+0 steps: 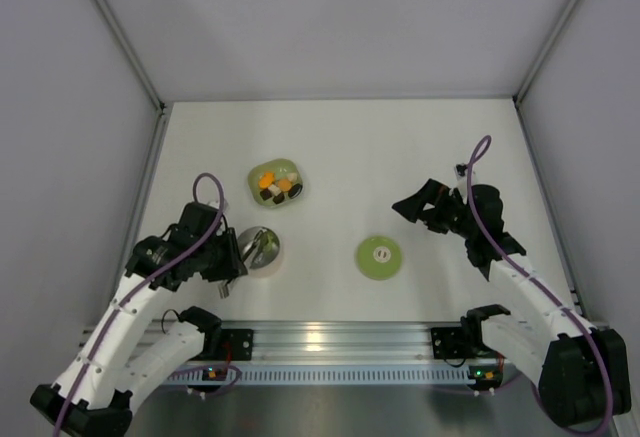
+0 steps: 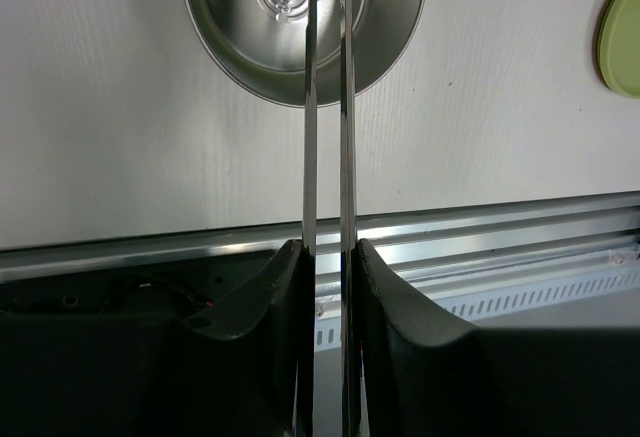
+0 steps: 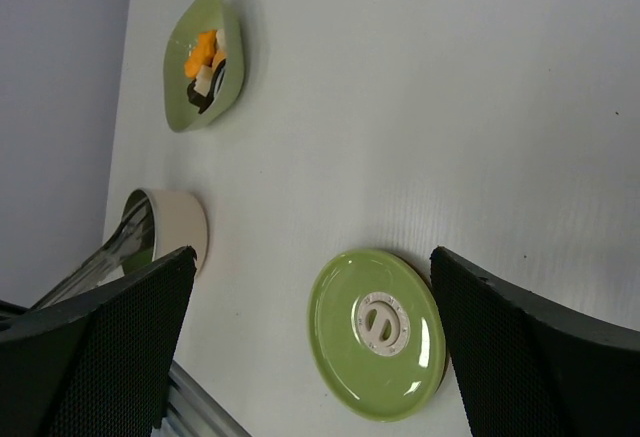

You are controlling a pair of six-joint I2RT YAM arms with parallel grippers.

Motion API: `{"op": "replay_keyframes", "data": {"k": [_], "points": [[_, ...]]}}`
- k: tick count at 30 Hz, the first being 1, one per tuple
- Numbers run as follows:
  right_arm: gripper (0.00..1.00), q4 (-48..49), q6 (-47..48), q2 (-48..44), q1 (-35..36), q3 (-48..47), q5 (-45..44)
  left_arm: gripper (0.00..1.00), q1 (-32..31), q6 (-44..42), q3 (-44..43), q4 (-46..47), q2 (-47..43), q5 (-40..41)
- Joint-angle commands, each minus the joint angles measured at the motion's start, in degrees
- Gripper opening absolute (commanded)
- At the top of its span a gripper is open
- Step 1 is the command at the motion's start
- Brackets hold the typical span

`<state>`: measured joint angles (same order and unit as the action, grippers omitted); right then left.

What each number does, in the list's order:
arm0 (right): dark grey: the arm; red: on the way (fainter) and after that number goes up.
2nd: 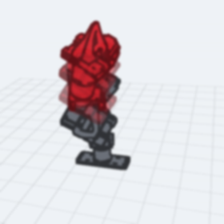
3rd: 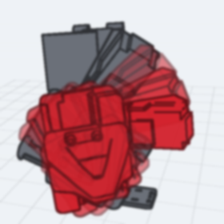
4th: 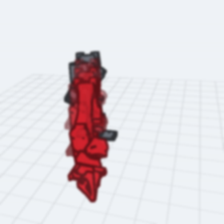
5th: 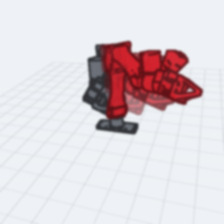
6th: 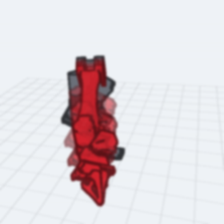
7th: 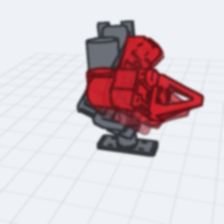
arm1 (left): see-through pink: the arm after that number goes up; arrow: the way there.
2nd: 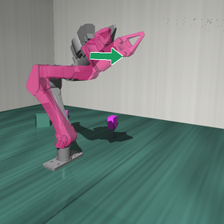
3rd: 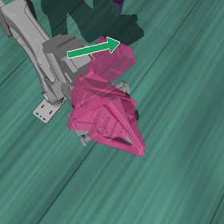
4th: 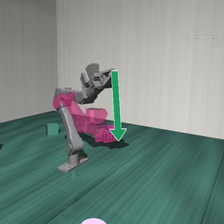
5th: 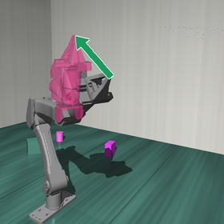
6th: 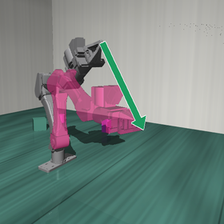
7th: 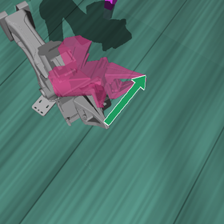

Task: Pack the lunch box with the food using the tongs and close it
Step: Place the fake food in the packing box.

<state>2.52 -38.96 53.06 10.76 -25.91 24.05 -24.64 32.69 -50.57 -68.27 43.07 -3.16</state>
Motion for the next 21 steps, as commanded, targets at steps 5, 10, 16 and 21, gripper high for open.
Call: {"op": "replay_keyframes", "data": {"k": [5, 10, 16, 21], "points": [[0.99, 2.84, 1.34, 0.82, 1.1, -1.42, -0.67, 0.16, -0.14, -0.08, -1.38, 7.71, 2.36, 0.52], [1.0, 2.92, 1.43, 1.35, 1.1, -1.69, -0.67, 0.15, -0.05, -0.87, -2.87, 9.47, 4.47, 1.14], [0.99, 2.92, 1.43, 1.44, 1.1, -1.95, -0.5, 0.18, -0.14, -1.92, -5.06, 7.63, 4.92, 1.84], [0.99, 3.1, 1.17, 1.61, 1.1, -1.69, -0.5, 0.25, -0.14, -2.54, -6.21, 4.29, 3.34, 2.54]]}}
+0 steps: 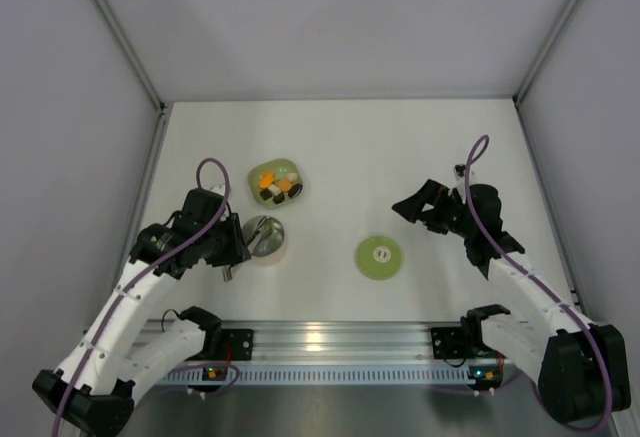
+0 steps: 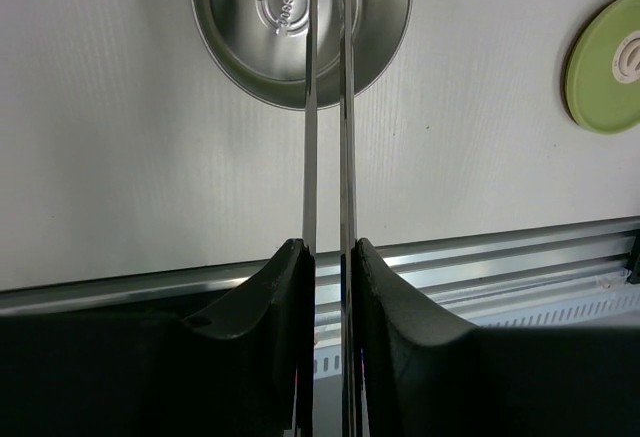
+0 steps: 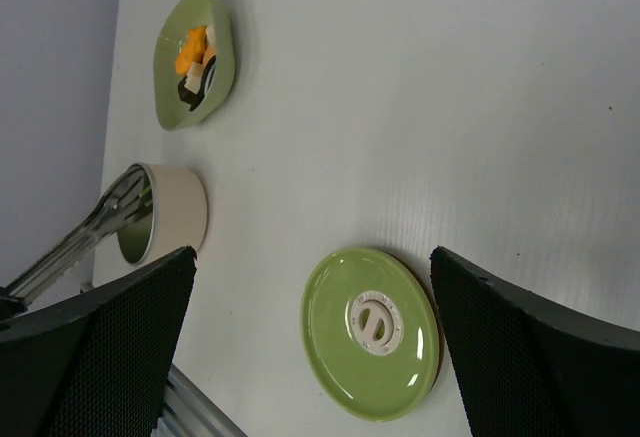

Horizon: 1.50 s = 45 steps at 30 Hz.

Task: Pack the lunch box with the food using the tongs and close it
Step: Place the fake food in the packing box.

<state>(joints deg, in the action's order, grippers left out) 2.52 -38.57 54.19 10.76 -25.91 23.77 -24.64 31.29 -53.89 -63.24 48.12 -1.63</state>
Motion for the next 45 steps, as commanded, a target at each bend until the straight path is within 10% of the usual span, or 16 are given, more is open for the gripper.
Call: {"op": "replay_keyframes", "data": {"k": [1, 26, 45], "points": [[1.0, 3.19, 0.77, 0.39, 1.19, -1.69, -0.21, 0.26, -0.14, -1.14, -2.98, -0.74, -1.89, 1.01], [0.99, 0.2, 0.95, -1.64, 1.19, -3.18, -0.13, 0.4, -0.14, -0.09, -9.12, -2.59, -3.91, 2.42], [1.0, -2.44, 2.62, 8.91, 1.19, -15.31, 1.28, 0.44, -0.14, -0.79, -16.51, 14.11, 20.6, 9.71]]}}
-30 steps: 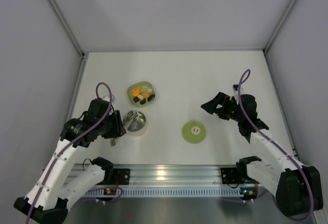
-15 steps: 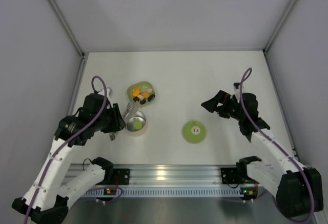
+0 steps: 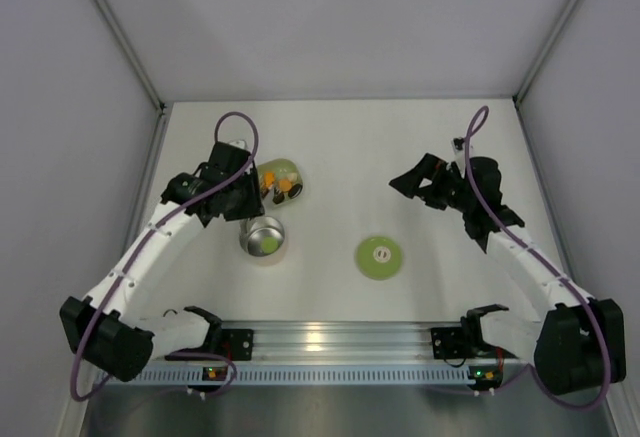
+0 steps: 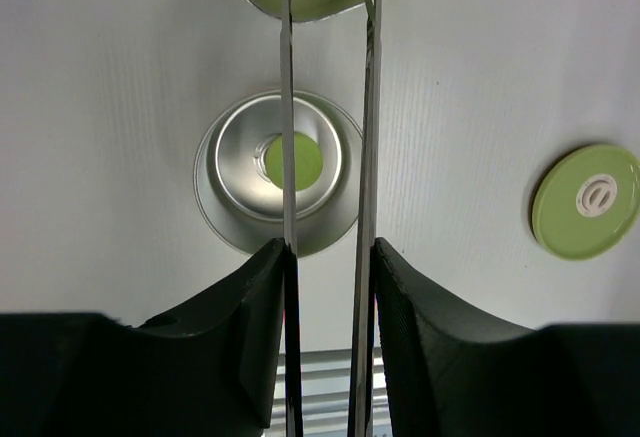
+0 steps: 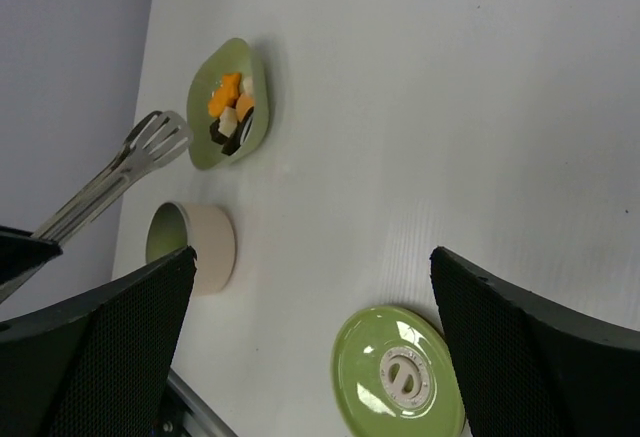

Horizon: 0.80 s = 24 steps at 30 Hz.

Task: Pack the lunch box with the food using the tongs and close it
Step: Place the fake food in the packing box, then pick up the fake food from the plate.

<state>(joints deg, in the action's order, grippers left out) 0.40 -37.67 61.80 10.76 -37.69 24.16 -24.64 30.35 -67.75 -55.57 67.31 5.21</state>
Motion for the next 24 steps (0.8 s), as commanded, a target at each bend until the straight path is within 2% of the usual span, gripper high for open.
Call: {"op": "replay_keyframes", "data": {"k": [1, 8, 24], "points": [[1.0, -0.32, 1.98, 2.35, 1.1, -4.14, 1.23, 0.44, -0.05, -0.02, -2.48, 7.66, 2.29, 3.31], [1.0, -0.32, 3.48, 5.43, 1.19, -5.55, 1.59, 0.44, -0.14, -0.03, -2.39, 9.95, 8.27, 4.19], [0.99, 0.47, 3.39, 5.0, 1.19, -2.65, 1.94, 0.45, -0.14, 0.15, -0.46, 10.22, 10.3, 3.31]]}}
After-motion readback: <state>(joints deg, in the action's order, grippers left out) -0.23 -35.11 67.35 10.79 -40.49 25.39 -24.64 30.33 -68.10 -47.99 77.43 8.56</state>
